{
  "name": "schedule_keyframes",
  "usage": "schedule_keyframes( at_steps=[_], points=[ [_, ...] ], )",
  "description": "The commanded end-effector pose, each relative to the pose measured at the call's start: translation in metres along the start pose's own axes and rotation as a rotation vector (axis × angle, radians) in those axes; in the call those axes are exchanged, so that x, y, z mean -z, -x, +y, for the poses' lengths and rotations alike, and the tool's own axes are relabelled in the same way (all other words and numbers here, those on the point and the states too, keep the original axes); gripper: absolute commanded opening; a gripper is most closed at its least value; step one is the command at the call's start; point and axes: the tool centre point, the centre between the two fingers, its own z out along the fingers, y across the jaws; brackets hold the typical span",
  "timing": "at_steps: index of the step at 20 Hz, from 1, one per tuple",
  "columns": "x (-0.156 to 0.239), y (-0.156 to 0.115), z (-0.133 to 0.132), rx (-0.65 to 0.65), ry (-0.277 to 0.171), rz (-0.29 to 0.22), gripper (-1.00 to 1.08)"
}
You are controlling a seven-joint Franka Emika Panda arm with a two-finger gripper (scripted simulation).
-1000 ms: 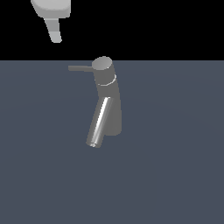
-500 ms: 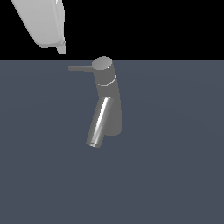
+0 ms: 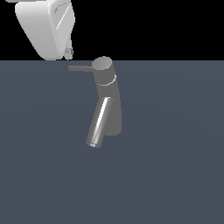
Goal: Turn on the faucet by rotating a designated handle.
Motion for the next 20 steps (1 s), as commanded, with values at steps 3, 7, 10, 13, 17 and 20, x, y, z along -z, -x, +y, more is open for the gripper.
schedule_keyframes(
  at_steps=[3,7,10,13,17,20],
  points=[
    [-0.011,-0.003,-0.011,-0.072,-0.022,0.023,-1.00],
    [-0.019,-0.006,-0.019,-0.129,-0.038,0.043,-1.00],
    [-0.024,-0.009,-0.024,-0.166,-0.048,0.057,-1.00],
    [-0.028,-0.011,-0.029,-0.196,-0.057,0.069,-1.00],
    [-0.033,-0.014,-0.033,-0.228,-0.066,0.082,-1.00],
    [-0.035,-0.016,-0.036,-0.245,-0.070,0.089,-1.00]
  ],
)
